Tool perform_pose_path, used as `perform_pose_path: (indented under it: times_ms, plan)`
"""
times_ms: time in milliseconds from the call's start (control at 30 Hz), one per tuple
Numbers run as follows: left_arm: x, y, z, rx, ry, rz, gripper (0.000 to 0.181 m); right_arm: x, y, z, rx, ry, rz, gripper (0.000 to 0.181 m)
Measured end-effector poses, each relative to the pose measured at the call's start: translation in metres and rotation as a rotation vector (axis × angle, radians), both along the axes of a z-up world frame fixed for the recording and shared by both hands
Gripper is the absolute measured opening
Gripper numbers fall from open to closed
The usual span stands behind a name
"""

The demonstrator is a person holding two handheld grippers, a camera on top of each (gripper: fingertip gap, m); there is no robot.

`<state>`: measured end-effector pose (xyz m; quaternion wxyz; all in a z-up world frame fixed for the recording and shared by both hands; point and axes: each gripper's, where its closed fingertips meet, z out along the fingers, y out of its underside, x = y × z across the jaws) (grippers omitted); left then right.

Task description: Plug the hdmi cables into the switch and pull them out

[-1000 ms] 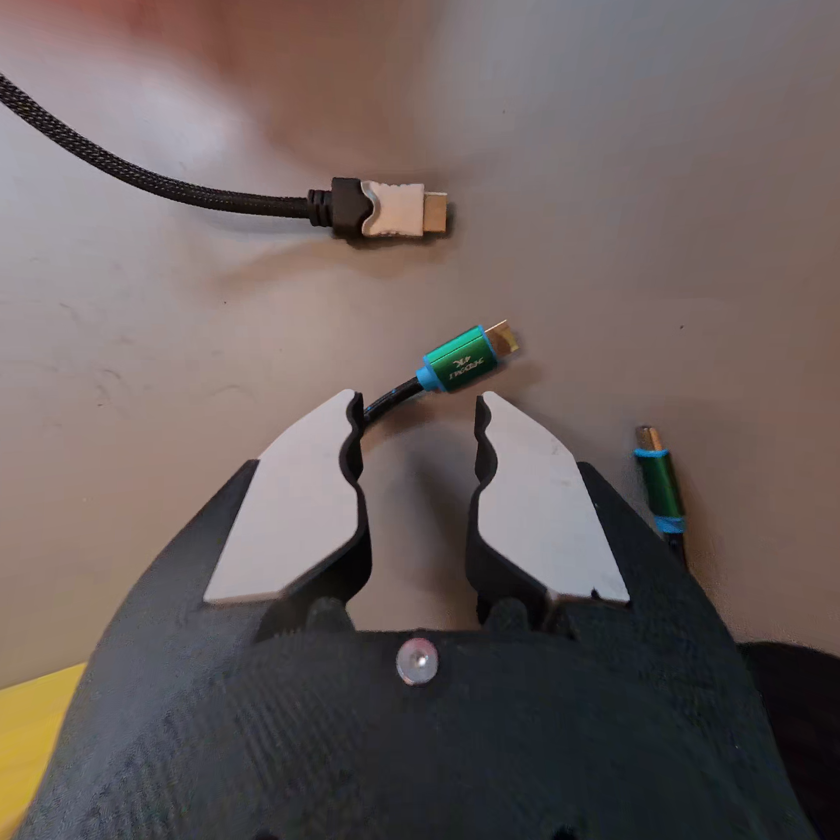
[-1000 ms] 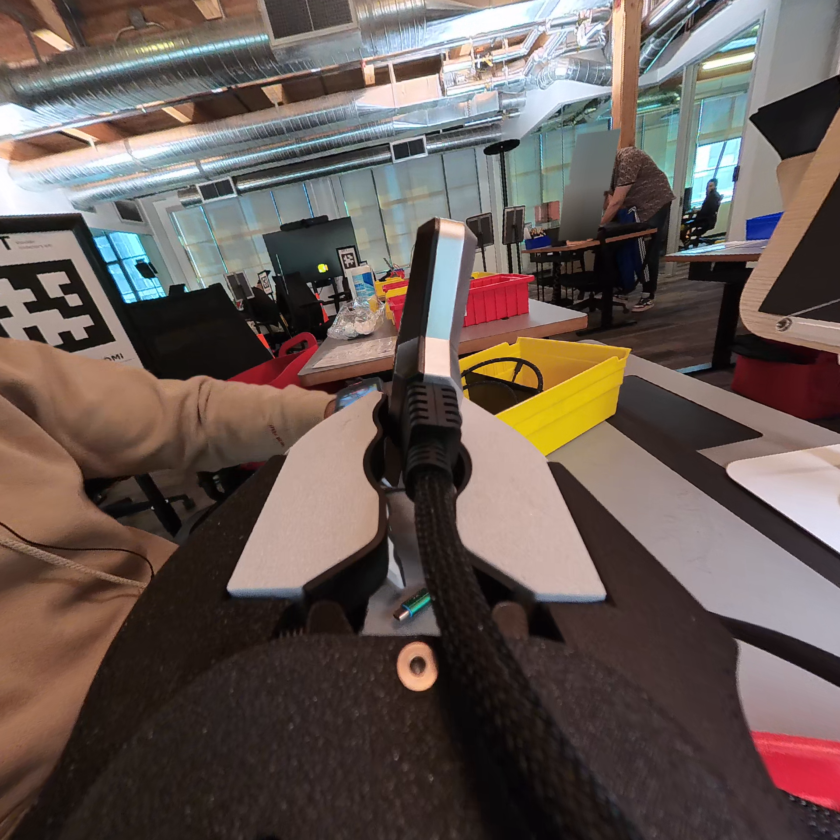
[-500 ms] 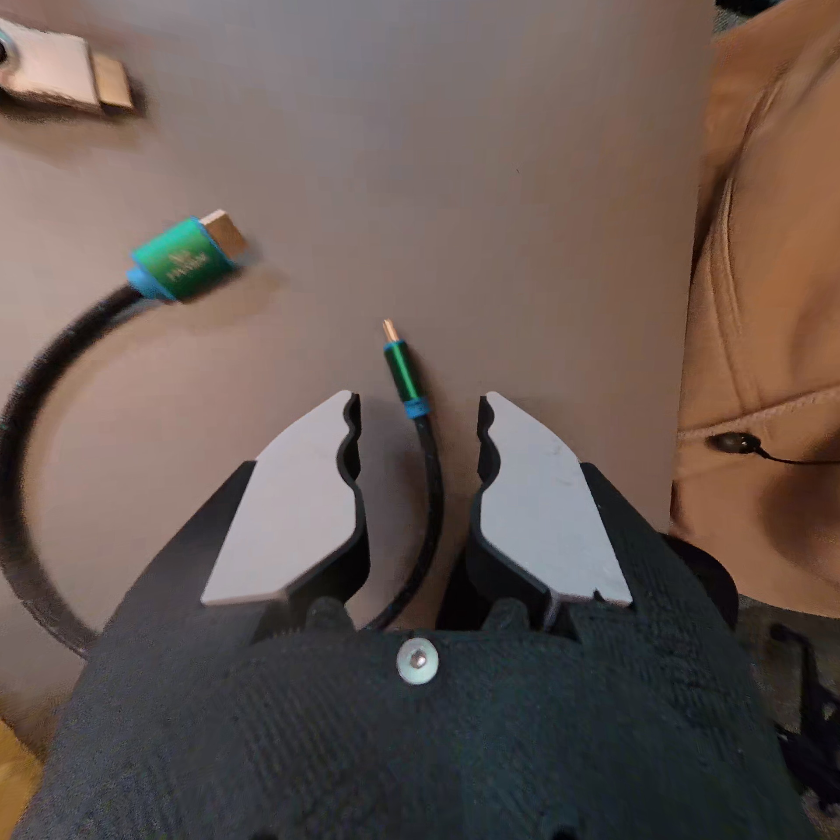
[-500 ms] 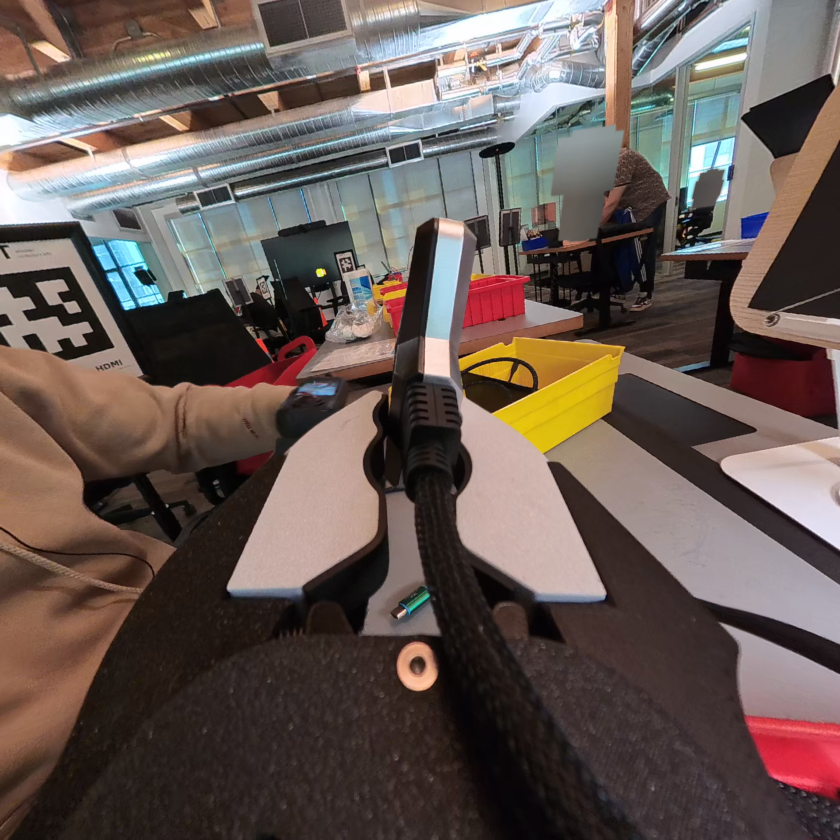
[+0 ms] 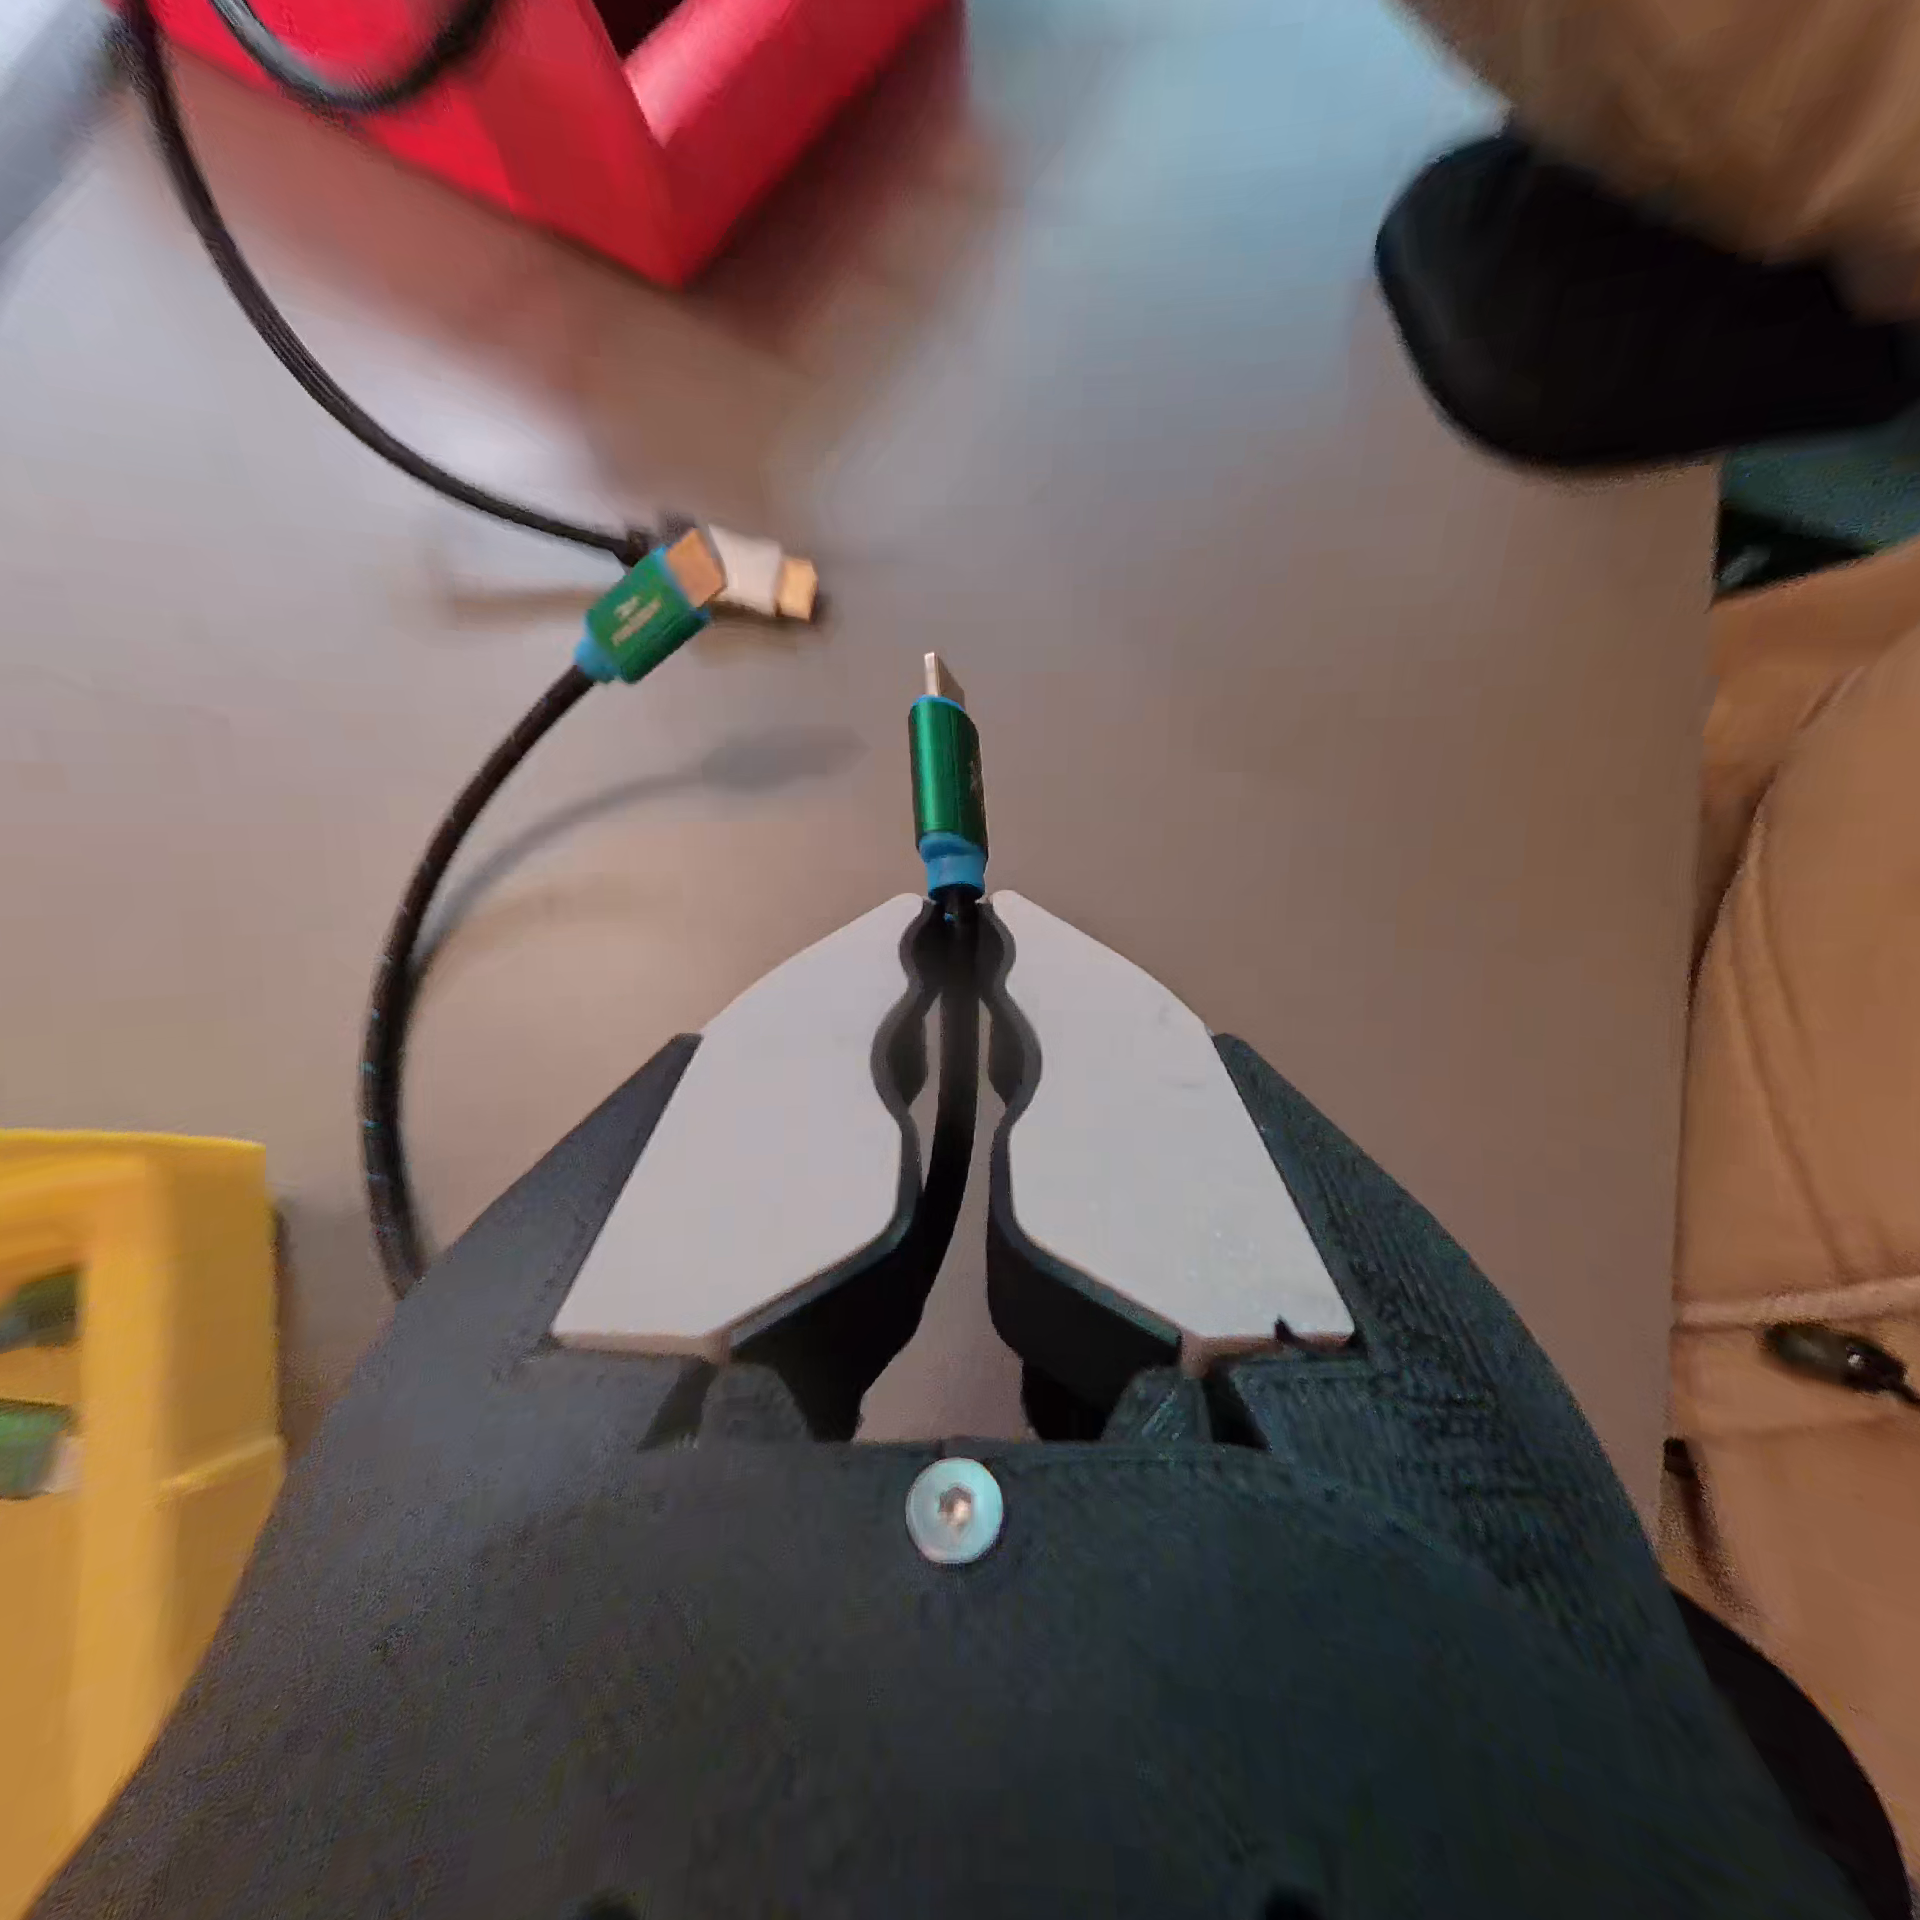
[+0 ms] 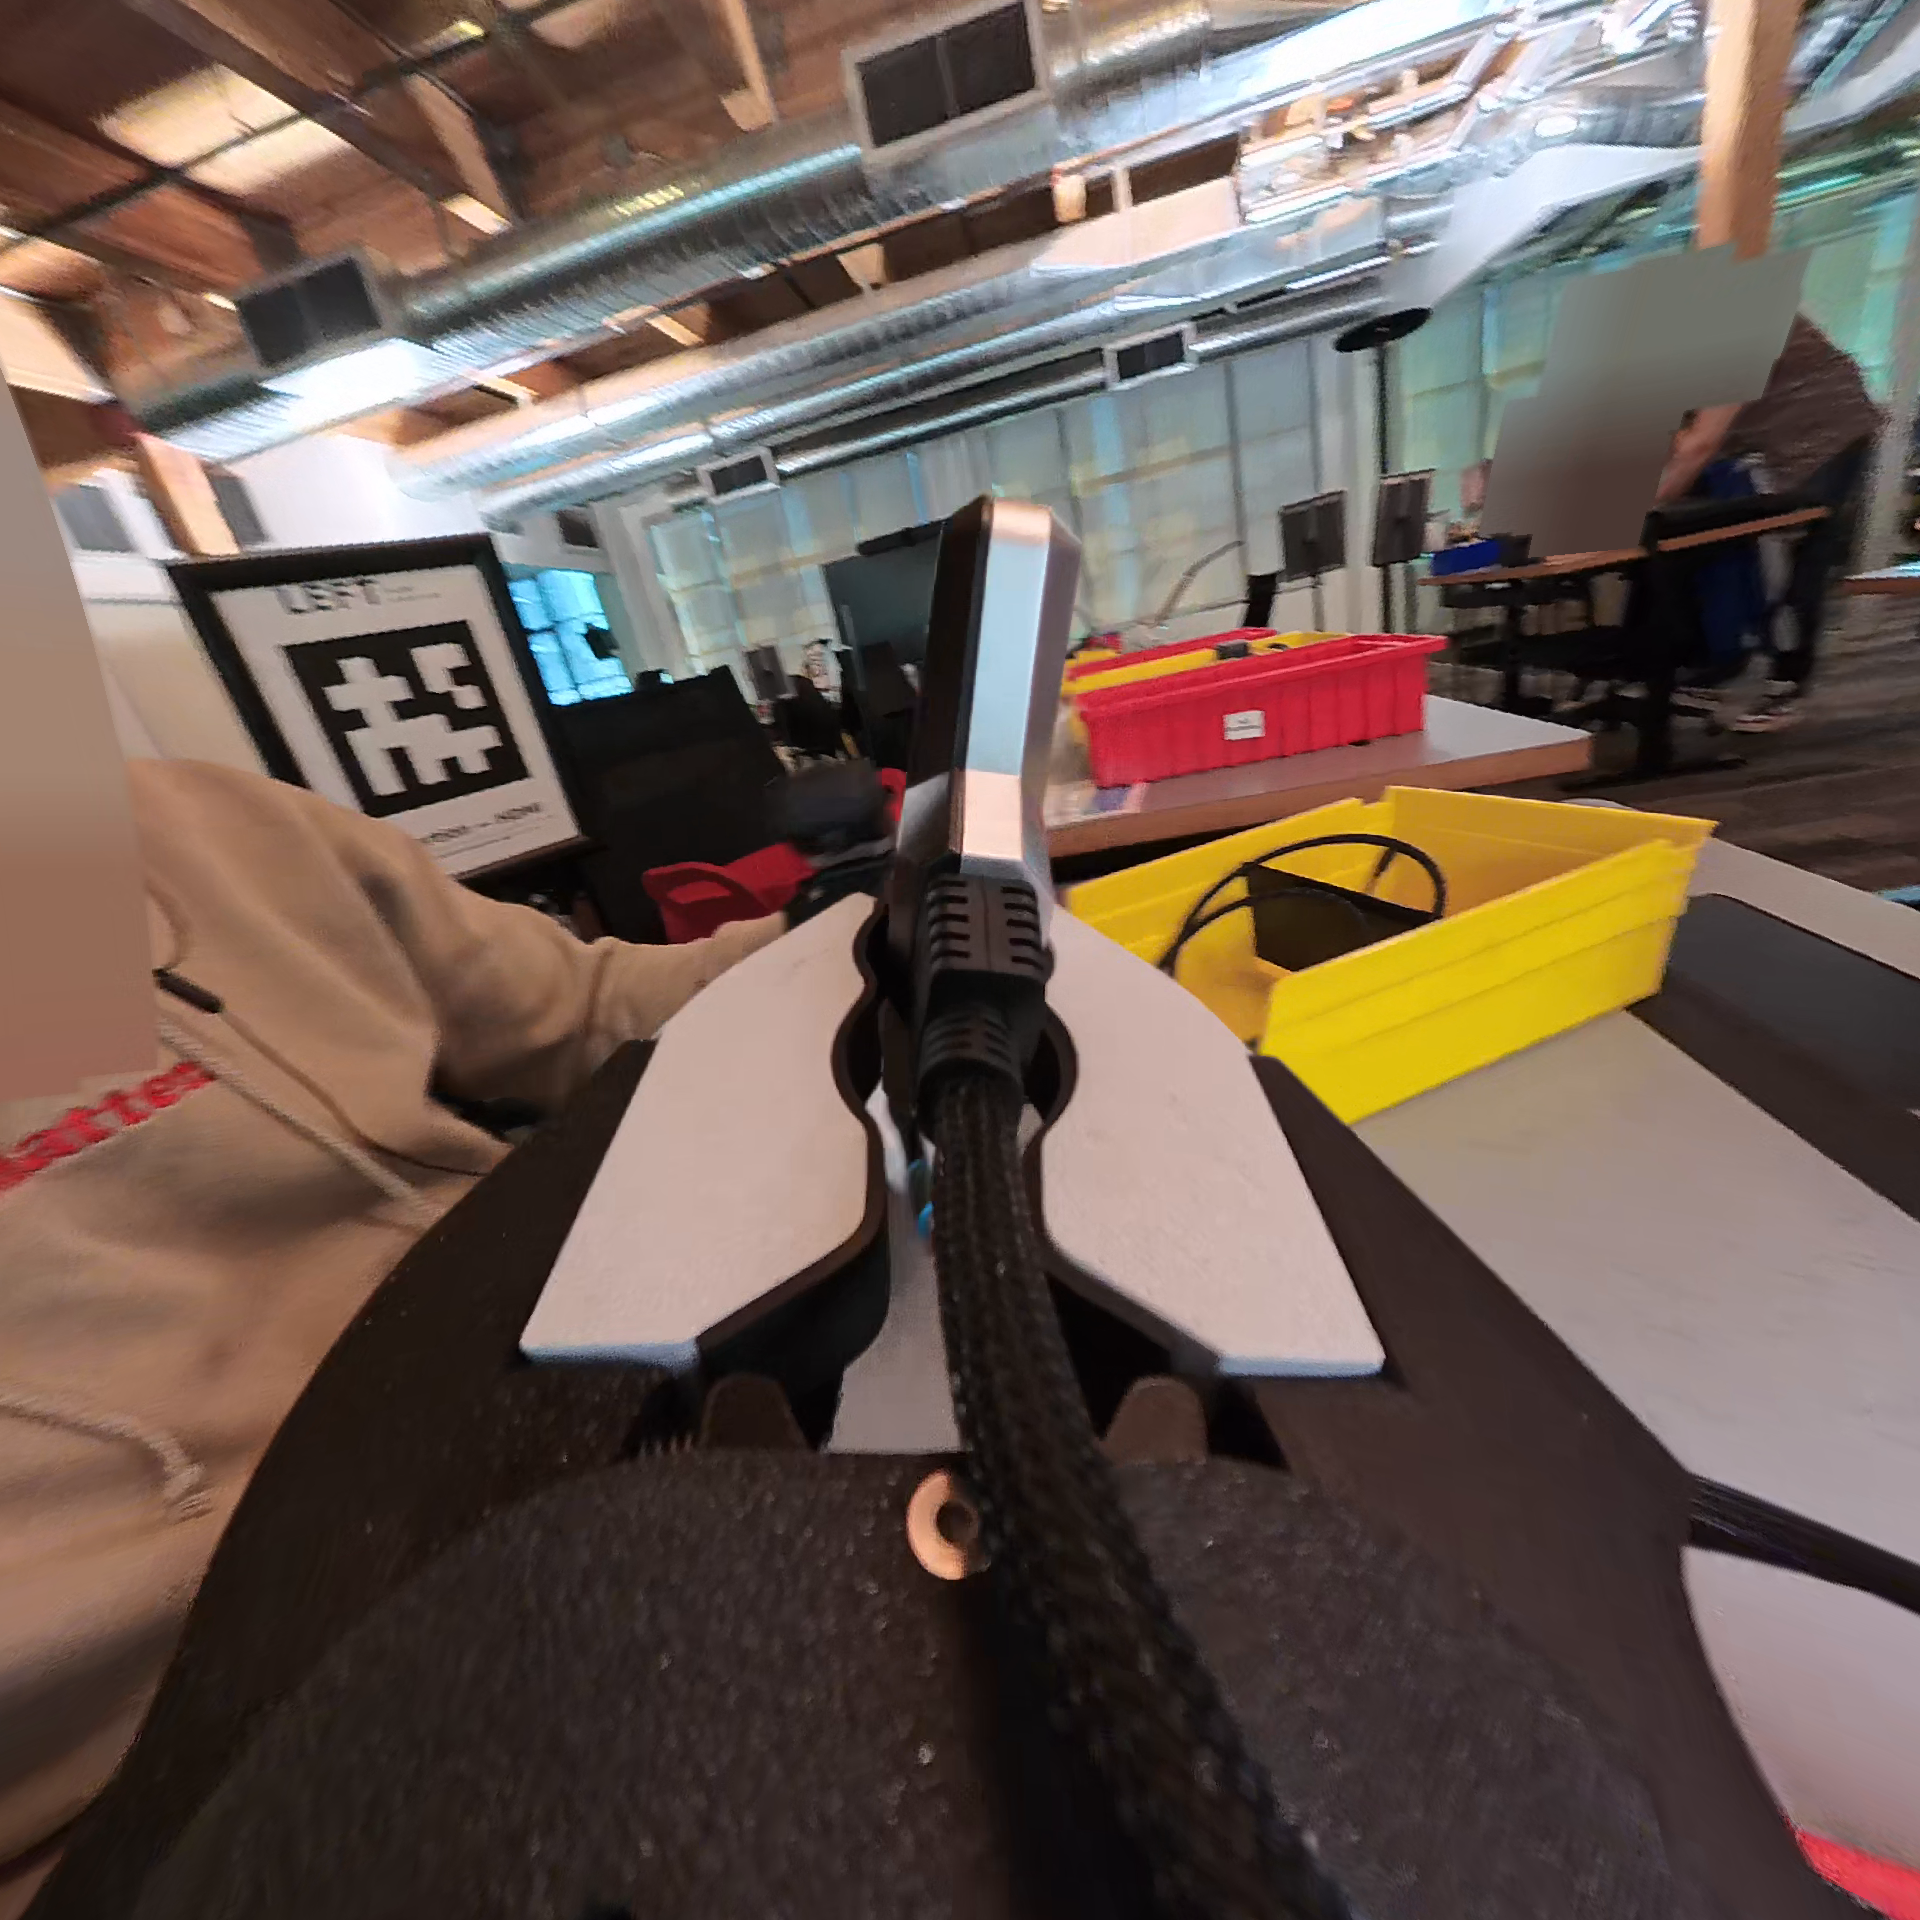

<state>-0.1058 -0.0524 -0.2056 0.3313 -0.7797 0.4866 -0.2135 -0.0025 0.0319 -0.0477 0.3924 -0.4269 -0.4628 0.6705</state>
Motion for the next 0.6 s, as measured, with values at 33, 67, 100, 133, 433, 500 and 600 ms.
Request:
perform_pose_path:
  times_ms: [33,67,100,133,433,500,600]
  plan:
    - [0.003,0.005,0.014,0.016,-0.034,0.004,0.007,0.003,-0.003,0.001,-0.005,0.013,0.030,0.023]
    - [0.005,0.011,0.027,0.034,-0.060,0.008,0.007,0.006,-0.007,0.003,-0.007,0.027,0.056,0.023]
    - [0.008,0.016,0.040,0.050,-0.079,0.008,0.007,0.009,-0.010,0.005,-0.010,0.041,0.085,0.023]
    - [0.010,0.021,0.051,0.062,-0.091,0.006,0.007,0.012,-0.013,0.007,-0.015,0.056,0.111,0.023]
    - [0.039,0.042,0.122,0.150,-0.074,-0.075,0.007,0.026,-0.023,0.007,-0.021,0.063,0.217,0.023]
    - [0.045,0.044,0.120,0.178,-0.035,-0.100,0.007,0.022,-0.022,0.001,-0.009,0.019,0.195,0.023]
    - [0.053,0.046,0.112,0.180,-0.021,-0.115,0.007,0.012,-0.019,-0.011,0.011,-0.050,0.162,0.023]
